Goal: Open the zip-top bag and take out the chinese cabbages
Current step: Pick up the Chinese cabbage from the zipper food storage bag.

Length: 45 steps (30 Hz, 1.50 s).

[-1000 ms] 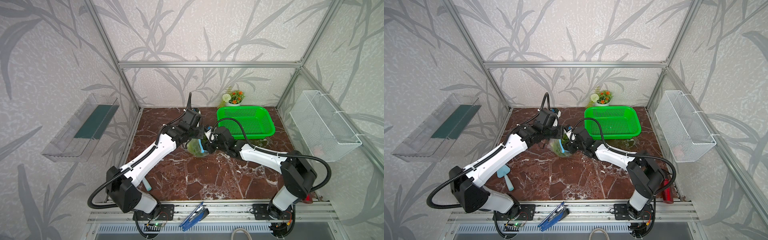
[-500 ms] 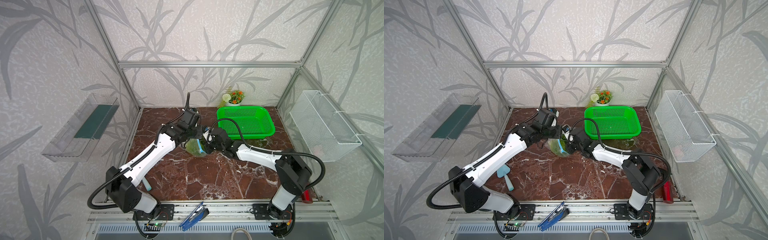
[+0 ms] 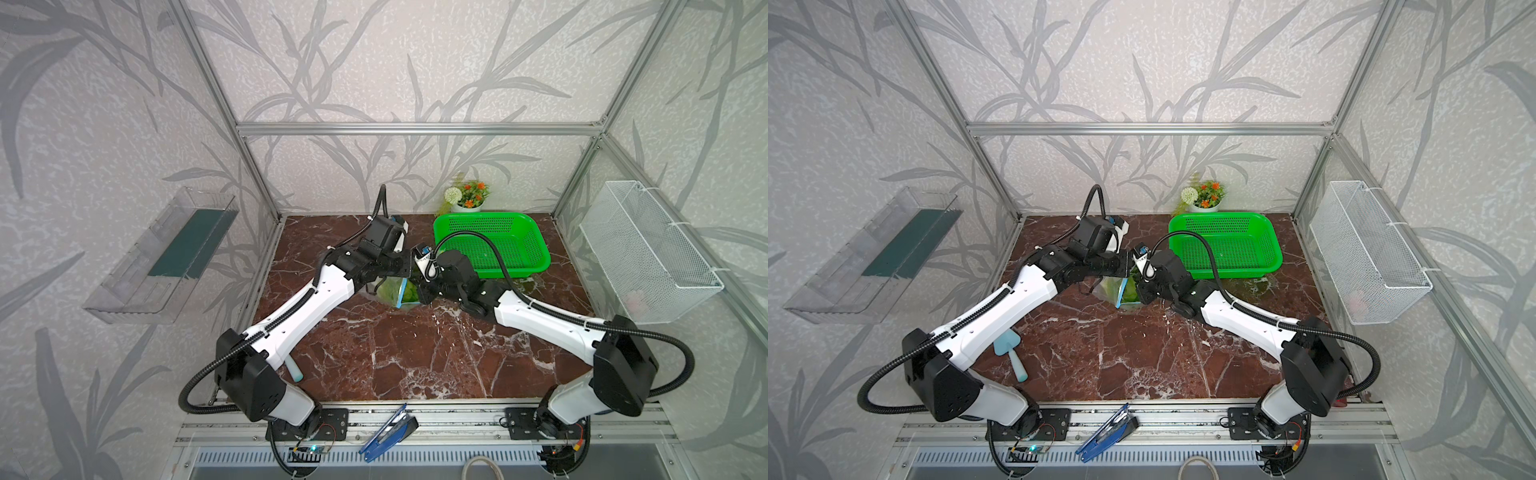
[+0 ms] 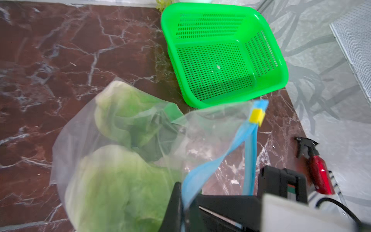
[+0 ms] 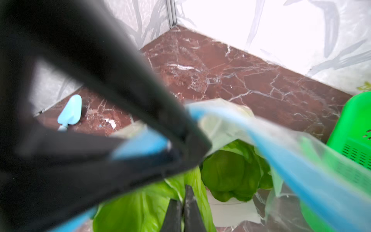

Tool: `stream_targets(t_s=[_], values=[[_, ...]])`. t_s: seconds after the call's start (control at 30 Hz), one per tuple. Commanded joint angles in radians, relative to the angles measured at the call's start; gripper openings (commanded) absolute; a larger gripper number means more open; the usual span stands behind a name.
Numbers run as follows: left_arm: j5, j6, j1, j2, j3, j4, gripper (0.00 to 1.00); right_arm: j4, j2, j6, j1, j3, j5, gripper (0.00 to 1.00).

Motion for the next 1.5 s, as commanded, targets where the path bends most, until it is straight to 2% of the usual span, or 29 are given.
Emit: stream_targets(t_s=[0.0, 0.13, 0.27, 0.6, 0.93, 1.13, 1.47], values=[[0.051, 0.002, -0.009, 0.026, 0.005, 0.012, 0.0, -0.011, -0.067, -0.006, 0.021, 0.051, 0.022, 0.0], [0.057, 0.021, -0.011, -0.005, -0.012, 0.008, 0.0, -0.046, -0.107, -0.018, 0.015, 0.019, 0.139, 0.0], [0.061, 0.033, -0.013, -0.051, -0.052, 0.006, 0.0, -0.097, -0.102, -0.004, -0.012, 0.016, 0.195, 0.0], [0.004, 0.026, -0.011, -0.111, -0.083, 0.011, 0.0, -0.148, -0.06, 0.049, -0.065, -0.008, 0.239, 0.0], [-0.044, 0.024, -0.011, -0.055, -0.086, 0.003, 0.0, -0.166, -0.211, 0.062, -0.065, 0.042, 0.163, 0.0], [-0.021, 0.004, -0.017, -0.005, -0.048, 0.033, 0.0, -0.131, -0.297, 0.112, -0.039, 0.018, 0.074, 0.0], [-0.023, -0.002, -0.029, 0.012, -0.021, 0.042, 0.0, -0.076, -0.41, 0.101, -0.001, 0.004, 0.033, 0.0]])
